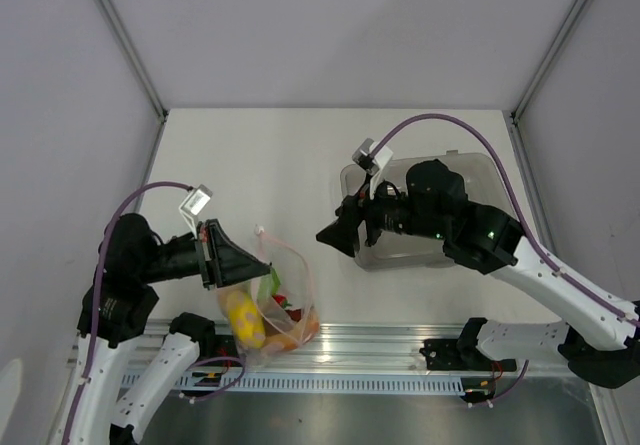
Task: Place the food in the zip-top bag and seal the zipper
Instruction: Zip the zipper food storage bag at the center of the board.
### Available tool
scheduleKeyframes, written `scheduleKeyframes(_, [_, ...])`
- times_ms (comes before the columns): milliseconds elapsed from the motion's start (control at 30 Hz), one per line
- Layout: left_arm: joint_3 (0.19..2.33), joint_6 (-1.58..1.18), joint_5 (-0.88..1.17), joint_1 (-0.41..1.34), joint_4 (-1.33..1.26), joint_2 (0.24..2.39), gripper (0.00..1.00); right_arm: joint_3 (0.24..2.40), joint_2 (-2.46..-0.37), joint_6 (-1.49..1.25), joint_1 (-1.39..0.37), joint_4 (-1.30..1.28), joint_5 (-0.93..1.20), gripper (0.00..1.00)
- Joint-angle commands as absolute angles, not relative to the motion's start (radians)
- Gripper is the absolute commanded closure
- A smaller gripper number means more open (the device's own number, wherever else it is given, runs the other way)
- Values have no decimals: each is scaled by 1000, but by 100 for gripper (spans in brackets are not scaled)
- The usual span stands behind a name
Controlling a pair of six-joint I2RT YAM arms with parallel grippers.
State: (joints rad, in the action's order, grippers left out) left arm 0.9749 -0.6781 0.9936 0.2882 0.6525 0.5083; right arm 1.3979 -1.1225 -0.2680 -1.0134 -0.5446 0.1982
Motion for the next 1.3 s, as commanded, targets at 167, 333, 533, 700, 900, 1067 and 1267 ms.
scheduleKeyframes(167, [894, -736, 1221, 291, 446, 474, 99, 1258, -1086, -143, -927, -497, 324, 25])
scheduleKeyframes(333, [839, -710, 1207, 291, 498, 436, 99, 1174, -1083, -78, -881, -448, 492, 17])
scheduleKeyframes(533, [735, -666, 1054, 291, 656, 410, 99, 1135, -1153, -5, -874, -356, 646, 6])
scheduleKeyframes(700, [730, -677, 1040, 291, 676, 373, 99, 1189, -1256, 99, -867, -362, 784, 4])
scheduleKeyframes(900, [776, -652, 1040, 291, 710, 393, 99, 1276, -1348, 167, -784, -405, 988, 2])
scheduleKeyframes(1067, [788, -657, 1048, 291, 703, 403, 99, 1325, -1426, 187, -733, -419, 1157, 1])
scheduleKeyframes(1267, [796, -673, 1061, 291, 670, 414, 100, 1431, -1565, 264, -733, -527, 1238, 0])
